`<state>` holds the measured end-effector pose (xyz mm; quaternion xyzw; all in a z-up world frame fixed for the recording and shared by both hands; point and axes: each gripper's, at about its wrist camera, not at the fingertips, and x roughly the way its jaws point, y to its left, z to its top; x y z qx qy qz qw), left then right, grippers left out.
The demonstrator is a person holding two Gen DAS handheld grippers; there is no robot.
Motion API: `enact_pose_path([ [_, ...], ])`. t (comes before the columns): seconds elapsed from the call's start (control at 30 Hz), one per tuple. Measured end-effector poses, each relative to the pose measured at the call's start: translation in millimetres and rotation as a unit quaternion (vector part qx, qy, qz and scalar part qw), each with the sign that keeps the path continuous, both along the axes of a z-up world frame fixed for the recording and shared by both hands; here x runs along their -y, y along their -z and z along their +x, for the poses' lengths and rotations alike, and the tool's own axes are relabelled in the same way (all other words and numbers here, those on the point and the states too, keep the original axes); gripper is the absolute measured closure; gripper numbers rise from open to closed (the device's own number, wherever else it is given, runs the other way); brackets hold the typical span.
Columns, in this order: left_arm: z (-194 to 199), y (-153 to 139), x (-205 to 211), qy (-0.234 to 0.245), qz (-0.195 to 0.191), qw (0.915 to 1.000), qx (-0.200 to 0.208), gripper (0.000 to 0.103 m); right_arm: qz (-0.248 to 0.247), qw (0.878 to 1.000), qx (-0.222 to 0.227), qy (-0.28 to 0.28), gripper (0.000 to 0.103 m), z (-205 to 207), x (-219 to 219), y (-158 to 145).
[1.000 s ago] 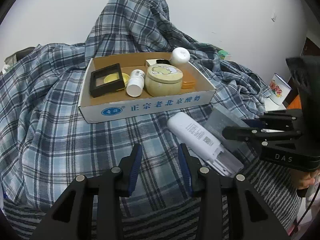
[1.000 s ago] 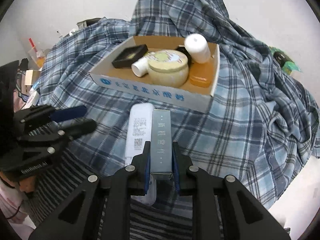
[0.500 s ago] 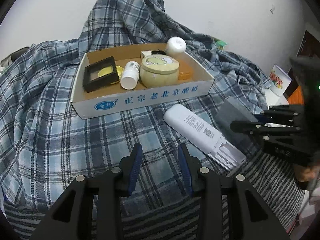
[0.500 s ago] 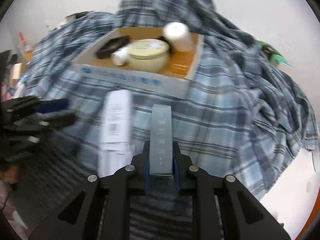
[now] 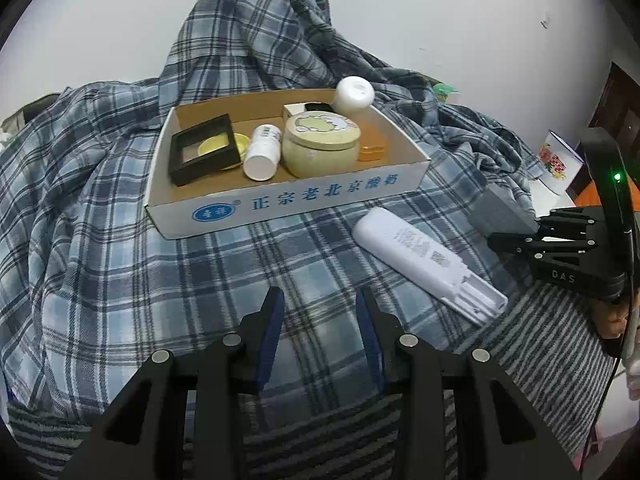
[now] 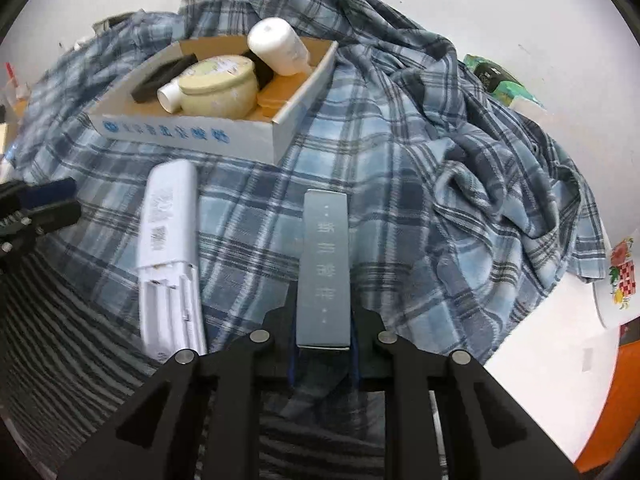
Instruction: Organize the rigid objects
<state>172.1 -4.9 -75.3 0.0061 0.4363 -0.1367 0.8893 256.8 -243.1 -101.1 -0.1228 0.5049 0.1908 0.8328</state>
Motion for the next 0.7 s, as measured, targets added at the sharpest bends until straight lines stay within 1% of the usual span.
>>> enact_pose_path([
  [0.13, -0.5, -3.1, 5.3, 0.019, 0.000, 0.9998, -0.003, 0.063, 0.029, 0.999, 0.030, -0.023, 0.085, -11.6, -15.4, -18.7],
  [0.23, 1.4, -2.8, 16.2, 0.043, 0.001, 0.9988, -0.021, 0.063, 0.032, 0.999, 0.018, -0.007, 0.085, -0.7, -20.5, -15.3],
  [0.3, 6.1, -1.1, 22.8, 0.056, -0.024, 0.9970, -0.047, 0.063, 0.026, 1.000, 0.007, 0.005, 0.085, 7.4, -20.0, -5.9],
  [0.37, 11.5, 0.0, 28.2, 0.065, -0.051, 0.9943, -0.066, 0.063, 0.030, 0.999, -0.005, 0.014, 0.085, 6.8, -18.6, 0.8],
  [0.4, 13.4, -0.6, 32.4, 0.071, -0.054, 0.9938, -0.066, 0.063, 0.030, 0.999, -0.009, 0.018, 0.085, 8.9, -17.5, 3.9],
  [0.47, 13.3, -3.1, 39.3, 0.067, -0.034, 0.9958, -0.052, 0.063, 0.028, 0.999, -0.020, 0.019, 0.084, 9.8, -13.0, 7.7],
  [0.5, 13.2, -4.3, 41.4, 0.063, -0.023, 0.9968, -0.044, 0.063, 0.026, 0.999, -0.025, 0.013, 0.082, 8.8, -11.9, 8.3],
  [0.53, 13.2, -5.1, 42.3, 0.062, -0.016, 0.9973, -0.036, 0.063, 0.026, 0.999, -0.022, 0.010, 0.078, 5.8, -10.1, 6.7],
  [0.57, 13.0, -5.7, 42.3, 0.059, -0.011, 0.9977, -0.030, 0.063, 0.026, 1.000, -0.010, 0.011, 0.068, 1.8, -7.5, 3.3],
  [0.6, 12.3, -6.3, 40.2, 0.055, -0.009, 0.9982, -0.023, 0.063, 0.025, 1.000, 0.013, 0.014, 0.054, -3.9, -4.5, -2.7],
  [0.67, 9.0, -9.3, 33.5, 0.043, -0.010, 0.9990, -0.004, 0.063, 0.030, 0.998, 0.055, 0.016, 0.042, -17.5, -1.2, -16.2],
  [0.7, 6.4, -12.7, 28.3, 0.037, -0.014, 0.9992, 0.010, 0.063, 0.035, 0.997, 0.070, 0.019, 0.041, -24.1, 0.0, -23.1],
])
